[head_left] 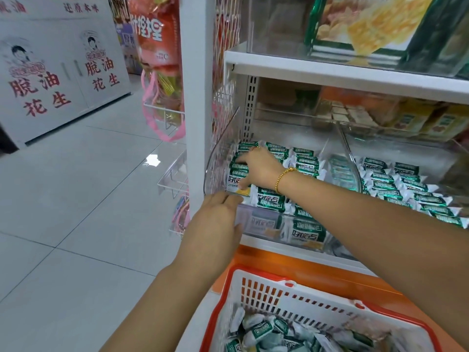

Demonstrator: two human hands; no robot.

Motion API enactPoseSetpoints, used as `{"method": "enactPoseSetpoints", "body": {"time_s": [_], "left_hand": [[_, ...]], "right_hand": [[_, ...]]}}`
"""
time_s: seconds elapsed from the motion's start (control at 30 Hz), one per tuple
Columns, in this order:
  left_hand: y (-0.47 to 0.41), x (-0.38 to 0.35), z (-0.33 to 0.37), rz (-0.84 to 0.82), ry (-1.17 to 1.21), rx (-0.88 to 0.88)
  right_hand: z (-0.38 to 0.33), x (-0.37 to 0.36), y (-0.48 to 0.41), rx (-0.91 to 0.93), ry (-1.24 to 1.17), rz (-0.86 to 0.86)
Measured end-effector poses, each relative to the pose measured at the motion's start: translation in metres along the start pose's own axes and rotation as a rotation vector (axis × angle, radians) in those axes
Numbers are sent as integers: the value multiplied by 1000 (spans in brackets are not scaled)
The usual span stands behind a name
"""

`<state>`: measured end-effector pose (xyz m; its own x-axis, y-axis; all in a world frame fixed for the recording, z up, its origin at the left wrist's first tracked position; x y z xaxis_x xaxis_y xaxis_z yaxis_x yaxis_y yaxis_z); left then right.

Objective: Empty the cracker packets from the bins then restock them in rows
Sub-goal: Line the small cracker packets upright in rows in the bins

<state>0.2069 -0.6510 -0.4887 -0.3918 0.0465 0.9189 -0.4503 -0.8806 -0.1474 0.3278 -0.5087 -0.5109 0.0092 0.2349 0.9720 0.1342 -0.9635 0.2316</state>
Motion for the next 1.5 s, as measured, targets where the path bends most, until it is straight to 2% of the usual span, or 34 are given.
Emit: {"method": "enactPoseSetpoints", "body": {"time_s": [0.13,0.2,0.37,0.43,0.53,0.63,0.73,0.83,0.9,1.1,1.23,1.33,1.5], "left_hand": [[3,0,7,-16,-15,-18],[7,0,10,-23,4,-22],[25,0,37,100,94,-138],[31,-12,51,55,112,-151],[44,-49,74,-161,50,-189],[63,-108,89,-398,-90,-225],[94,-171,91,-656,-171,-206],[129,-226,82,-986,-24,-127],[147,-250,74,-1107,113,-50],[192,-317,78,-1111,350,148],[198,-344,108,-1085,425,177],[203,-359,118,-1095,390,186],[211,-370,129,-1169,269,85]], "right_hand": [[-3,-1,5,2,130,-27],[-5,8,20,21,61,-10],[2,56,112,165,-204,319],[6,50,161,212,-246,318],[20,6,218,219,-245,167],[49,-66,253,143,-254,-23],[77,-152,278,58,-311,-292],[102,-240,296,-76,-427,-577],[113,-280,308,-116,-467,-647],[128,-367,359,-201,-291,-813],[131,-365,371,-165,-288,-819],[132,-364,371,-93,-281,-793],[125,-377,381,-62,-194,-892]]}}
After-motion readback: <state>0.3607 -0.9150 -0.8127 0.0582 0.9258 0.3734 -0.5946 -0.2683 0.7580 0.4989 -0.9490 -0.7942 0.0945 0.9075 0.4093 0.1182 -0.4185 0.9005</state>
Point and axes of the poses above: each hand's wrist, its own y-axis away from the middle knuckle, its own x-axis out of the back of the hand, z = x × y, the point moved 7 cm from there along -y, towards the middle knuckle, and after that the axes turned 9 degrees about -z, right-handed, at the moved point
